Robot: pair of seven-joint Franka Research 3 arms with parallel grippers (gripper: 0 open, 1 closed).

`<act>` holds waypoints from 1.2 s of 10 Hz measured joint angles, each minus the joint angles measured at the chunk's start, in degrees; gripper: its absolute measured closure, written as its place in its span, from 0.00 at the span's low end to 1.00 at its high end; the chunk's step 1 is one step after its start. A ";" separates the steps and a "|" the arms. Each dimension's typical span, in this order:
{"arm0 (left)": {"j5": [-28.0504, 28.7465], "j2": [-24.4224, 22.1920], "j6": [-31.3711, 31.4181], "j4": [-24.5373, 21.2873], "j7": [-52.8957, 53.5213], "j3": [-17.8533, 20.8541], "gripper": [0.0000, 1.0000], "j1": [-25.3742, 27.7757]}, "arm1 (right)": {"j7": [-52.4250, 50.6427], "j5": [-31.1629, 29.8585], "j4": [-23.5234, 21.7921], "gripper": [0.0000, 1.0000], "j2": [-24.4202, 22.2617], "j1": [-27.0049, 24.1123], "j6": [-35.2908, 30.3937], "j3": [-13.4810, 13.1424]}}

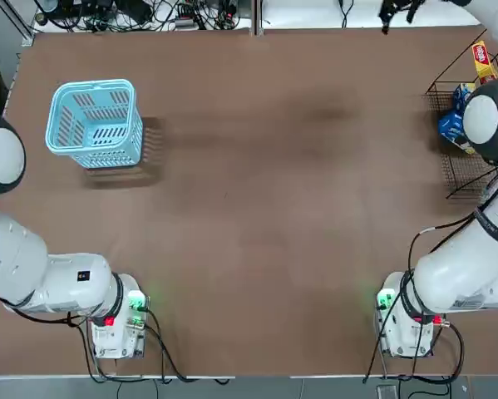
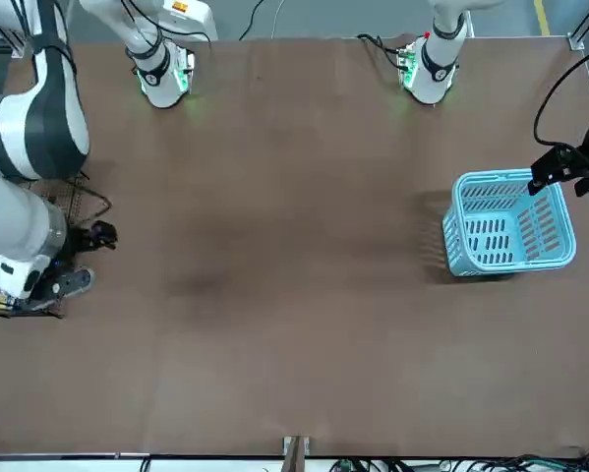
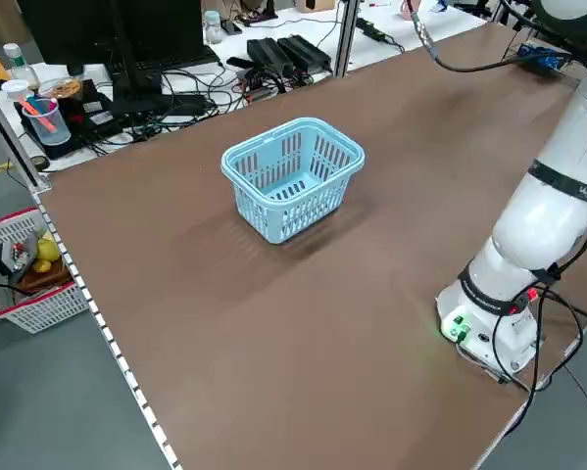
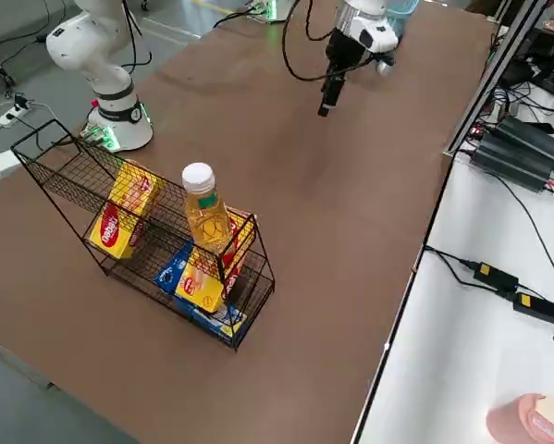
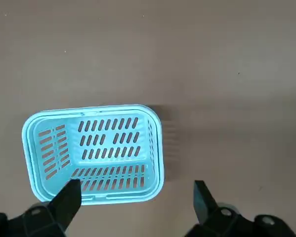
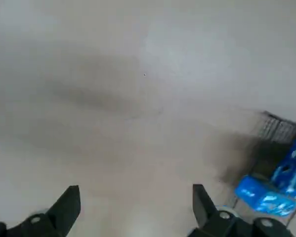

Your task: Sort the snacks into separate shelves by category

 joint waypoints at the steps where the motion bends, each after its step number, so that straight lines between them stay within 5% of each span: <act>1: 0.00 0.00 0.00 0.00 0.00 0.00 0.00 0.00 | 1.83 0.48 0.00 0.00 -0.23 -0.06 -0.01 -0.29; 6: 0.00 0.00 0.00 0.01 0.00 0.00 0.00 0.00 | 2.76 1.01 0.37 0.00 -1.59 0.26 0.39 -1.45; 12: 0.00 0.00 0.00 0.04 0.00 0.01 0.00 0.00 | 17.69 1.59 2.56 0.00 -8.07 1.22 -0.81 -0.12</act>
